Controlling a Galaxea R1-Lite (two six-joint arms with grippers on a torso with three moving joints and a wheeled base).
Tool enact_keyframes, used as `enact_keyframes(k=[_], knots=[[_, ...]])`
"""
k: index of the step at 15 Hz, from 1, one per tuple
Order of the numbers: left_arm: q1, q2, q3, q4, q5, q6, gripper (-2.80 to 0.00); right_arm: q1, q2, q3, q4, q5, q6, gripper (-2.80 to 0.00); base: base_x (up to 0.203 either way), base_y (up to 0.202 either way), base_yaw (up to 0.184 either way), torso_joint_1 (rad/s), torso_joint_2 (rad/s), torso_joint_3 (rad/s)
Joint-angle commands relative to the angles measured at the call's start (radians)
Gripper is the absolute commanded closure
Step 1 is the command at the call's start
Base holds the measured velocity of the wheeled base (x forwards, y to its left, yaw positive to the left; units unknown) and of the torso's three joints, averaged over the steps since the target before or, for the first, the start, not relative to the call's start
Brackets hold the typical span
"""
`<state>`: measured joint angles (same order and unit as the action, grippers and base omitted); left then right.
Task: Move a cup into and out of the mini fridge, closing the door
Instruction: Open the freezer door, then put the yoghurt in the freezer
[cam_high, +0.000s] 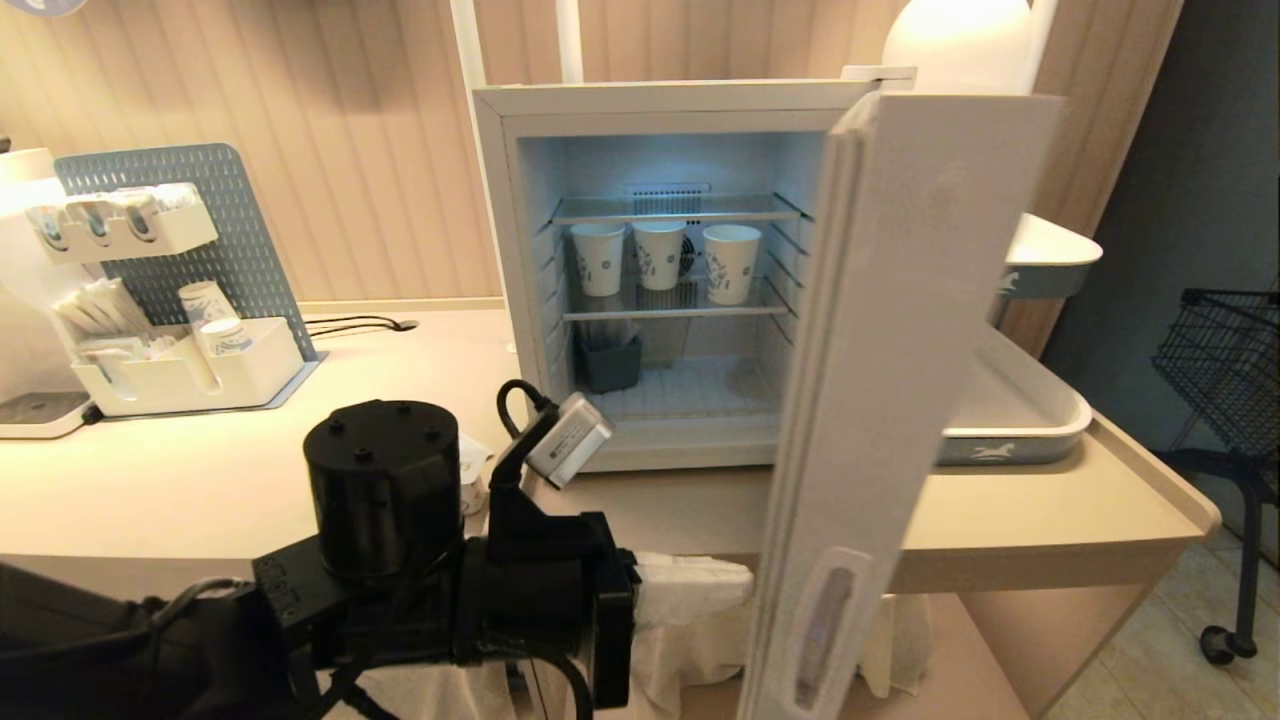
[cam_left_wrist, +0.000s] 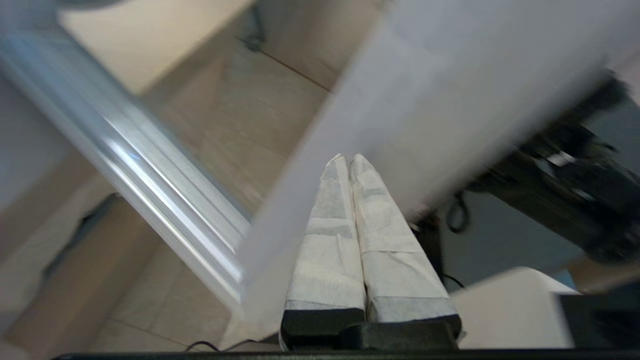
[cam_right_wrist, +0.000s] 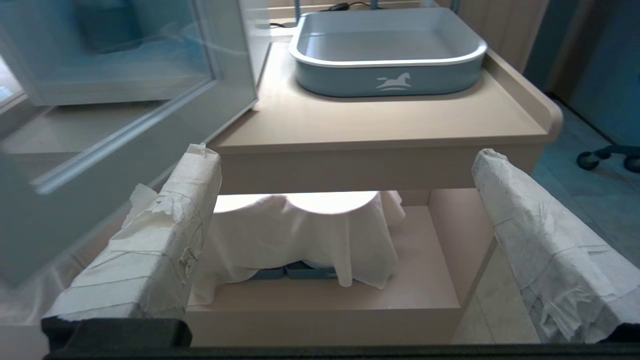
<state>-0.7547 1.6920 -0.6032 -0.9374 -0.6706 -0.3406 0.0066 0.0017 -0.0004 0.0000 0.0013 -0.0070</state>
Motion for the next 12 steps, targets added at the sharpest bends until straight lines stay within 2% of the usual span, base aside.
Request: enact_keyframes(k=[1,3,4,7,8,9,10,11,12], knots=[[-0.03,-0.082,0.006,0.037,-0.002,-0.003,0.0,0.0,0.001,0.0,0.0,0.0,-0.001,-2.8,0.0,0.0,0.0,0.0,0.0,0.0],[-0.015,-0.118,0.031,0.067,0.014,-0.002,0.0,0.0,0.001,0.0,0.0,0.0,-0.001,-2.8,0.0,0.0,0.0,0.0,0.0,0.0],[0.03,-0.128,0.041,0.076,0.054,-0.002,0.0,0.0,0.001,-0.001,0.0,0.0,0.0,-2.8,0.0,0.0,0.0,0.0,0.0,0.0],[0.156,-0.228,0.051,0.206,0.326,0.015,0.0,0.0,0.001,-0.001,0.0,0.0,-0.001,-2.8,0.0,0.0,0.0,0.0,0.0,0.0],[0.182,-0.31,0.044,0.279,0.384,0.02,0.0,0.0,0.001,0.0,0.0,0.0,-0.001,-2.8,0.0,0.0,0.0,0.0,0.0,0.0],[0.203,-0.433,0.027,0.383,0.421,0.024,0.0,0.0,0.001,-0.001,0.0,0.0,-0.001,-2.8,0.0,0.0,0.0,0.0,0.0,0.0],[0.217,-0.569,-0.011,0.533,0.448,0.027,0.0,0.0,0.001,-0.001,0.0,0.0,-0.002,-2.8,0.0,0.0,0.0,0.0,0.0,0.0],[0.227,-0.695,-0.077,0.73,0.468,0.029,0.0,0.0,0.001,-0.001,0.0,0.0,-0.002,-2.8,0.0,0.0,0.0,0.0,0.0,0.0],[0.238,-0.818,-0.191,1.011,0.491,0.029,0.0,0.0,0.001,-0.001,0.0,0.0,-0.002,-2.8,0.0,0.0,0.0,0.0,0.0,0.0]])
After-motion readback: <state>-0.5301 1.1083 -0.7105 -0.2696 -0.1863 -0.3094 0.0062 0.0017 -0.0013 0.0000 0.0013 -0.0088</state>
